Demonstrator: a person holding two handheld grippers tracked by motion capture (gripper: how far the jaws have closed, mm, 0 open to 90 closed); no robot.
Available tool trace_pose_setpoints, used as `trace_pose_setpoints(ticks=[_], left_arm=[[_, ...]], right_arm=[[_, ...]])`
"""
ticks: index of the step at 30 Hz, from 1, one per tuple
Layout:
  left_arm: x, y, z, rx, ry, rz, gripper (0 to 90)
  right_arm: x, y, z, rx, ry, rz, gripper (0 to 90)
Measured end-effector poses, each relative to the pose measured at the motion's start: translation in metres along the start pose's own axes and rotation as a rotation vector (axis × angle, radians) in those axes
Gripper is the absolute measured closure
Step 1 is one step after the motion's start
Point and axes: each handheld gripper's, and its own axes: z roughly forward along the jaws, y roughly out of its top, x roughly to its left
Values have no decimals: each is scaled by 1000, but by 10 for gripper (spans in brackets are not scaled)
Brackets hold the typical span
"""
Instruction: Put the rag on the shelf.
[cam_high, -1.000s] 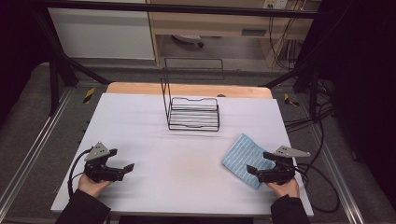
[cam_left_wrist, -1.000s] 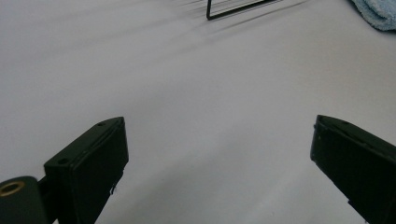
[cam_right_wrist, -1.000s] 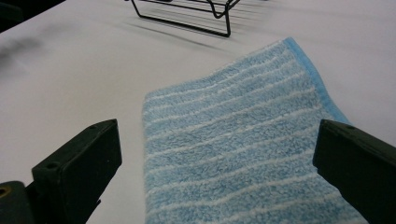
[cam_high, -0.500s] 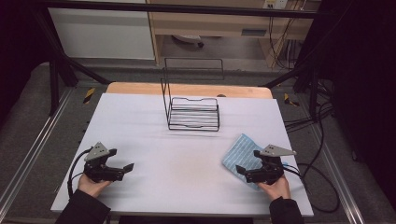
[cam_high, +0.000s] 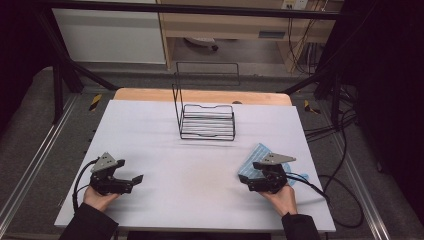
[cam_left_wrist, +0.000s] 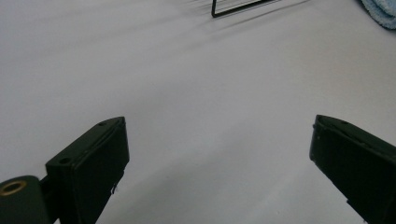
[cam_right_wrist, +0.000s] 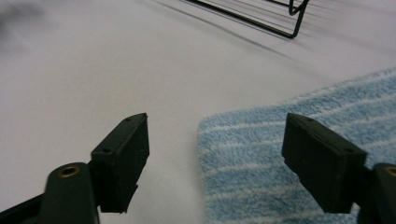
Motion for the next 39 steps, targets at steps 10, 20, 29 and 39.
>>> trace_pose_setpoints(ticks=[10,20,29,39], left_arm=[[0,0,1,6,-2,3,52],[-1,0,1,10,-1,5,56],[0,0,1,8,0,1,57],[0,0,1,9,3,3,58]], right_arm=[[1,-1,17,86,-45,-67,573],[3,-4,24,118,-52,-136,664],[0,-3,24,120,-55,-163,841],[1,8,12,39,15,-43,851]])
